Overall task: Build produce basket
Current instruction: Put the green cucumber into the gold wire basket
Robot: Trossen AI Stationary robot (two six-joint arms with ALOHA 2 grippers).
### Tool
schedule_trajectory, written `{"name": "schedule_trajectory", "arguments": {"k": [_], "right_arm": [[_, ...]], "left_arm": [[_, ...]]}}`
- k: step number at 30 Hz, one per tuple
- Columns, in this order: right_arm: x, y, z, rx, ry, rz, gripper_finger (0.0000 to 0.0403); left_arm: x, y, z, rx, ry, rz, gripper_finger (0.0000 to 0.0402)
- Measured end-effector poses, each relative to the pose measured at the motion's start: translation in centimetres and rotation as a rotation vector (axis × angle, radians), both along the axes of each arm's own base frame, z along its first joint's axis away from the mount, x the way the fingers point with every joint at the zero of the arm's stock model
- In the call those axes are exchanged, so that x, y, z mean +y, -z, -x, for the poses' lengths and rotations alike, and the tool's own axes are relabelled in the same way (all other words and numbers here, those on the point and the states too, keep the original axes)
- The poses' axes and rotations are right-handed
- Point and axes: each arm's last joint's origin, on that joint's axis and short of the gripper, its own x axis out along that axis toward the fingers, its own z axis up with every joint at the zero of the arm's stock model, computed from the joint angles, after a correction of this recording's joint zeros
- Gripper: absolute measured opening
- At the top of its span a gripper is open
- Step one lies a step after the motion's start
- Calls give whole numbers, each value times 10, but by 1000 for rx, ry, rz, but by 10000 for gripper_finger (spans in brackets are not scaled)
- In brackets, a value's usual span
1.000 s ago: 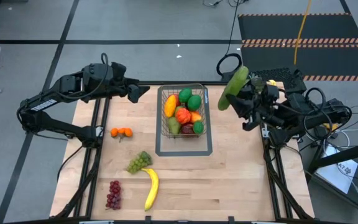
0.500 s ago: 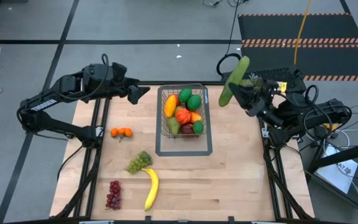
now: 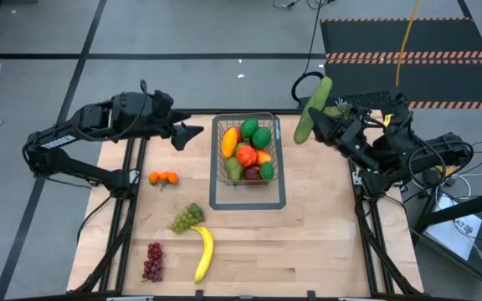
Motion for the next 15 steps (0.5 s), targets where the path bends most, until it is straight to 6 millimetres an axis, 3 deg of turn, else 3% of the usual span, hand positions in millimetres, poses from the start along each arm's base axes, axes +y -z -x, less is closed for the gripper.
{"name": "schedule_trajectory", "arguments": {"k": [15], "right_arm": [[2, 9, -12, 28, 49, -56, 146]], "left_arm": [[-18, 9, -18, 57, 112, -25, 381]]}}
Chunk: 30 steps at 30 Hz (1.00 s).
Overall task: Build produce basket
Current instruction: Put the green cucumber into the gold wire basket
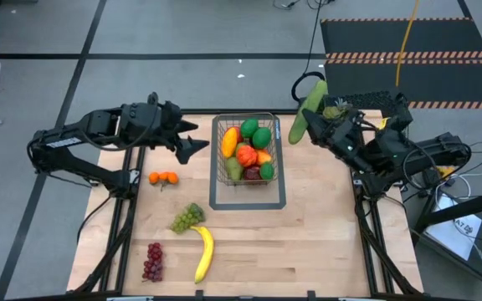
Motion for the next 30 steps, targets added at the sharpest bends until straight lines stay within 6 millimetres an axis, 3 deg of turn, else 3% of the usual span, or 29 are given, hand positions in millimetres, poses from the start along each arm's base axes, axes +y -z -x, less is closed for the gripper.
{"name": "schedule_trajectory", "arguments": {"k": [14, 30], "right_arm": [[2, 31, -42, 72, 46, -86, 146], [-53, 84, -93, 313, -135, -99, 146]], "left_arm": [[-5, 25, 14, 282, -68, 94, 381], [-1, 26, 16, 284, -135, 156, 381]]}}
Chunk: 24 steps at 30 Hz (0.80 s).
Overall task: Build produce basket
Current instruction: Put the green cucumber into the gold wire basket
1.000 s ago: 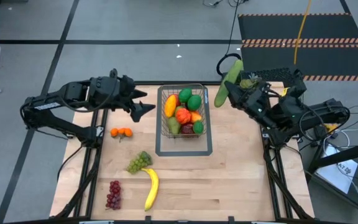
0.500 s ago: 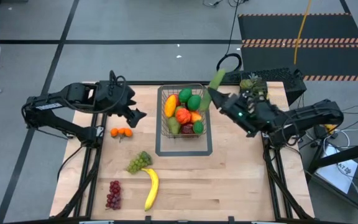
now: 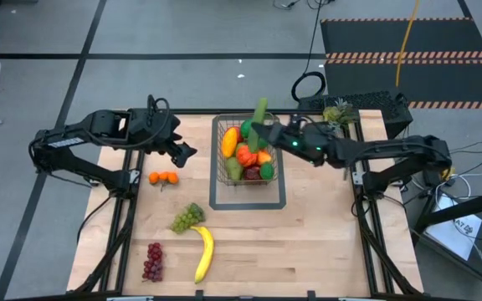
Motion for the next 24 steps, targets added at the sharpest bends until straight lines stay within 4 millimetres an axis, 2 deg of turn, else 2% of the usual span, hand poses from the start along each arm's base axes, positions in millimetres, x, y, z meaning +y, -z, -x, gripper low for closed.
{"name": "schedule_trajectory", "arguments": {"k": [4, 9, 16, 20, 24], "right_arm": [[-6, 15, -15, -15, -78, -94, 146], [-5, 15, -31, -34, -145, -98, 146], [-16, 10, -56, 223, -268, -16, 146], [-24, 18, -65, 336, -312, 26, 146], [-31, 34, -72, 417, -357, 59, 146]], "left_arm": [[2, 0, 0, -1, -8, 2, 381], [2, 0, 0, 4, 5, -9, 381], [3, 0, 0, 8, 0, -28, 381], [3, 0, 0, 12, 10, -38, 381], [3, 0, 0, 13, 10, -38, 381]]}}
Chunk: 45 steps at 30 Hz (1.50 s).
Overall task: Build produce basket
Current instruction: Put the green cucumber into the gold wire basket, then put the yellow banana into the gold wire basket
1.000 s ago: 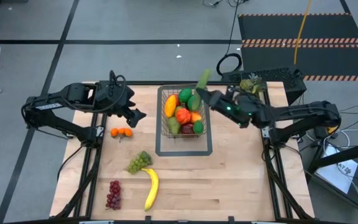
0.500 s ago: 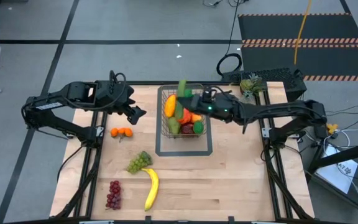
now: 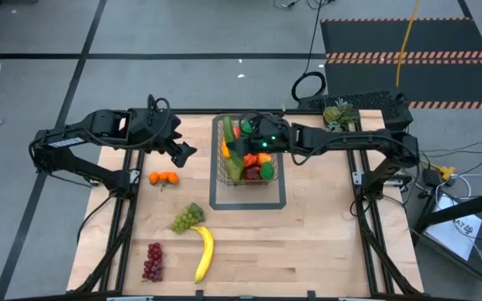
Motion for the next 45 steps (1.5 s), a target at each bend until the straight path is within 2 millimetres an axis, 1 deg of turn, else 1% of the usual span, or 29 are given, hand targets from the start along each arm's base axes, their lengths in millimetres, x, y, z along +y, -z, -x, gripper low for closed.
{"name": "schedule_trajectory", "arguments": {"k": [5, 9, 15, 21, 30, 39, 42, 45], "right_arm": [[-1, 25, -9, 120, -73, 64, 146], [-1, 46, -13, 223, -84, 46, 146], [-1, 60, -15, 290, -107, 25, 146], [-2, 61, -12, 327, -96, 67, 147], [-2, 63, -11, 365, -128, 153, 183], [-3, 63, -11, 380, -151, 222, 207], [-3, 63, -11, 380, -153, 225, 213], [-2, 58, -9, 359, -169, 206, 217]], "left_arm": [[0, 0, 0, 1, -1, -2, 381], [0, 0, 0, 4, 0, -12, 381], [0, 7, -1, 30, 2, -13, 381], [0, 17, -4, 60, 5, 22, 381], [0, 15, -7, 24, 15, 23, 381], [0, 14, -8, 3, 1, 34, 381], [-1, 14, -8, 1, -2, 44, 381], [-4, 14, -8, -5, 9, 73, 381]]}}
